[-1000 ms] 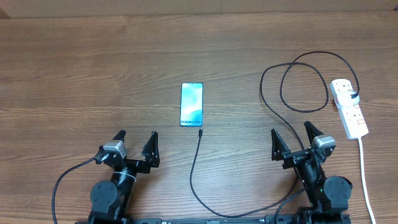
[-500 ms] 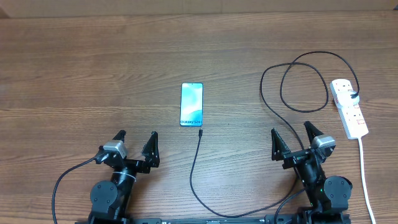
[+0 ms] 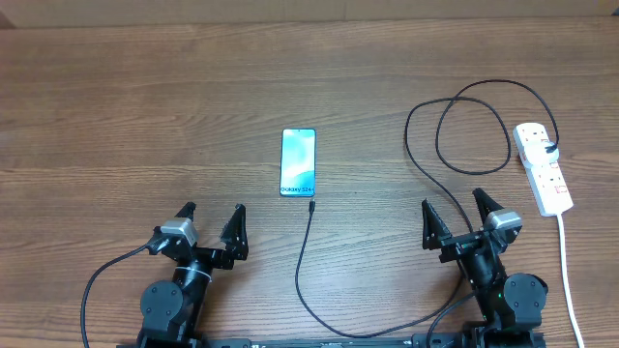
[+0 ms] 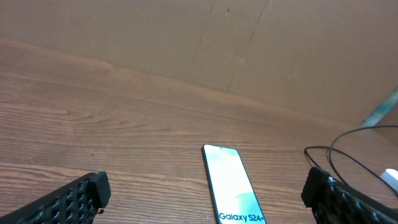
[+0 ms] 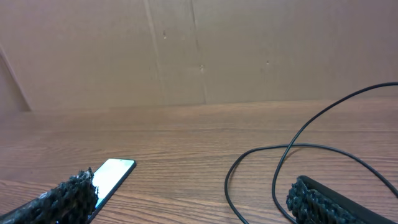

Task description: Plug charger to phone and switch on socket

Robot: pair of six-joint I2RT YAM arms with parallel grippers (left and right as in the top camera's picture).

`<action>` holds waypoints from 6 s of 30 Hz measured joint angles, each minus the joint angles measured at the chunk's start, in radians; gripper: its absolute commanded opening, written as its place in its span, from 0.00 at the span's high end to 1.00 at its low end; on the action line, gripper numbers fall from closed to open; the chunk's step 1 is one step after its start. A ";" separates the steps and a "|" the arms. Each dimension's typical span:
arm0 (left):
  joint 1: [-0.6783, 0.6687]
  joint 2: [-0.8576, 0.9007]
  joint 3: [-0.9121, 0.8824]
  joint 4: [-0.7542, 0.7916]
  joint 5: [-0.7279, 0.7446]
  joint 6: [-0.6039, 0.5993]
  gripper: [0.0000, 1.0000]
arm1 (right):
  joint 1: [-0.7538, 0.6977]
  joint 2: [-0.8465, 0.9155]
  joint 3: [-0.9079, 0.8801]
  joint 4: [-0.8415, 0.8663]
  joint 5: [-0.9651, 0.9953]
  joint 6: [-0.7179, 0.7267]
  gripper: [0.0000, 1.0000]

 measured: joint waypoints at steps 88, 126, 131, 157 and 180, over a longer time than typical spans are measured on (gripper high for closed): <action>0.000 0.000 0.000 0.000 0.000 0.000 0.00 | 0.000 0.000 0.000 0.000 0.000 0.000 0.00; 0.000 0.000 0.000 0.015 0.000 0.000 0.00 | 0.000 0.000 0.000 0.000 0.000 0.000 0.00; 0.001 0.000 0.003 0.152 0.058 0.000 0.01 | 0.000 0.000 0.000 0.001 0.000 0.000 0.00; 0.001 0.629 1.242 -0.593 0.368 0.053 0.00 | 0.000 0.000 0.000 0.002 0.000 -0.002 0.00; 0.001 1.664 2.097 -1.612 0.559 0.177 0.16 | 0.000 0.000 0.000 0.002 0.001 -0.003 0.00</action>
